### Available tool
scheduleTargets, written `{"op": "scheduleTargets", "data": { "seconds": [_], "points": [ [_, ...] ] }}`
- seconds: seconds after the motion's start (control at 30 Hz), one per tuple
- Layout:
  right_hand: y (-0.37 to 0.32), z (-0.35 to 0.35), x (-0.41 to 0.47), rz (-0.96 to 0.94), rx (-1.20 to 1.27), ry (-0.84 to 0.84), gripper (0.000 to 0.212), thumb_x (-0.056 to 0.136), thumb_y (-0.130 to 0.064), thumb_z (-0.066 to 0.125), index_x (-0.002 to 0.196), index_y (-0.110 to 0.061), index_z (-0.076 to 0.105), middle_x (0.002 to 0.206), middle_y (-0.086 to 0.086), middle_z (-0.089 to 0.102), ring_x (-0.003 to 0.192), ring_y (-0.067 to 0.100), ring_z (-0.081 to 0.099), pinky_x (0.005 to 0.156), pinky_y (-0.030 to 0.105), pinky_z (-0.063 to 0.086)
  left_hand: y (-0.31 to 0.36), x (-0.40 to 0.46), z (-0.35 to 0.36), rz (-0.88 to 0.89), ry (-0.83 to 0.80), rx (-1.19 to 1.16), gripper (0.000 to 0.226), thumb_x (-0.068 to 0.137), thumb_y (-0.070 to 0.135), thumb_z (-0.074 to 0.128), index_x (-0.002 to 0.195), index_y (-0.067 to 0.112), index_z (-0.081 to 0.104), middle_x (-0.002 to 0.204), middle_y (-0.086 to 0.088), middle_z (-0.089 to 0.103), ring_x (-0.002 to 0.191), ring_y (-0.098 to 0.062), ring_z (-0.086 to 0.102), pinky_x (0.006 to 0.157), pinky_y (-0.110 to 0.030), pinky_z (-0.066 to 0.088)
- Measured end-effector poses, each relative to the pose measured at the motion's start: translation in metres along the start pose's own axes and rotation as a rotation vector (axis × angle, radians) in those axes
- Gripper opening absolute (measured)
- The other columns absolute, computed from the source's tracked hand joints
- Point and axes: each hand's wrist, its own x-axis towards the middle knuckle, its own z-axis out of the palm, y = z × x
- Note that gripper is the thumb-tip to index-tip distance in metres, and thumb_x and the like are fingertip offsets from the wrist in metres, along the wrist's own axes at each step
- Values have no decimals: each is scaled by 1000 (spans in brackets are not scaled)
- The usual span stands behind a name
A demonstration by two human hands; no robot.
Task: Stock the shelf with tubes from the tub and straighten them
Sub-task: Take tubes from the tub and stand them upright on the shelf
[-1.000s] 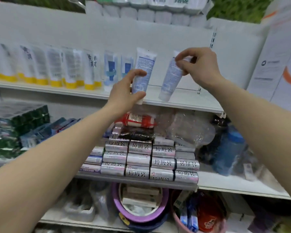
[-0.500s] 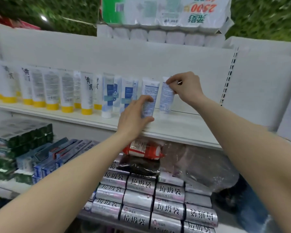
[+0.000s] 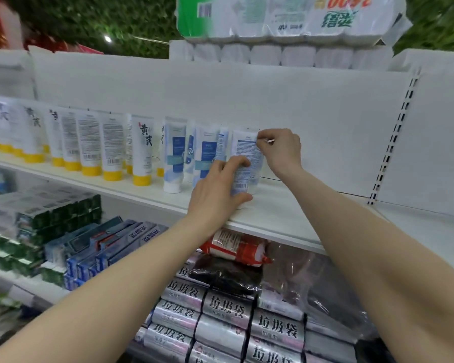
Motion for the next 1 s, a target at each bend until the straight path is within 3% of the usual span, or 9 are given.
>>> {"op": "scheduleTargets", "data": {
  "seconds": [0.13, 0.27, 0.43, 0.63, 0.87, 1.0],
  "points": [
    [7, 4, 2, -78, -40, -34, 18, 85, -16, 60, 95, -21, 74, 88, -4, 71, 76, 13, 58, 83, 30, 47, 1, 0, 2, 1, 11, 18, 59, 77, 41, 73, 124, 43, 37, 117, 5, 47, 87, -22, 57, 74, -34, 48],
    [11, 3, -2, -144, -124, -106, 23, 88, -20, 57, 107, -23, 69, 99, -2, 69, 81, 15, 57, 84, 31, 44, 1, -1, 2, -5, 14, 27, 61, 77, 40, 74, 125, 43, 36, 119, 4, 46, 91, -23, 58, 77, -37, 50],
    [10, -9, -10, -173, -215, -158, 33, 93, -24, 53, 126, -27, 58, 114, 2, 62, 95, 20, 61, 89, 32, 43, 1, -2, -1, -3, -18, 41, 61, 82, 39, 71, 130, 43, 35, 125, 3, 45, 93, -25, 59, 79, -39, 51],
    [5, -41, -41, -185, -419, -136, 43, 99, -26, 45, 141, -23, 43, 135, 6, 50, 119, 27, 51, 99, 40, 42, 6, -18, -13, 14, -12, 64, 53, 90, 39, 61, 137, 40, 35, 135, -2, 42, 103, -24, 57, 80, -33, 47],
    [-9, -86, -125, -219, -644, -129, 42, 101, -28, 42, 141, -14, 45, 135, 10, 51, 119, 31, 45, 90, 40, 42, 20, -63, -32, 28, -15, 68, 58, 90, 34, 62, 142, 28, 35, 140, -4, 41, 124, -24, 45, 90, -36, 44],
    [-14, -113, -189, -225, -715, -135, 40, 99, -26, 45, 136, -9, 50, 129, 14, 55, 115, 35, 48, 92, 43, 42, 36, -105, -37, 55, -55, 41, 57, 91, 34, 61, 141, 22, 38, 140, -7, 43, 126, -27, 43, 96, -39, 42]
  ]
}}
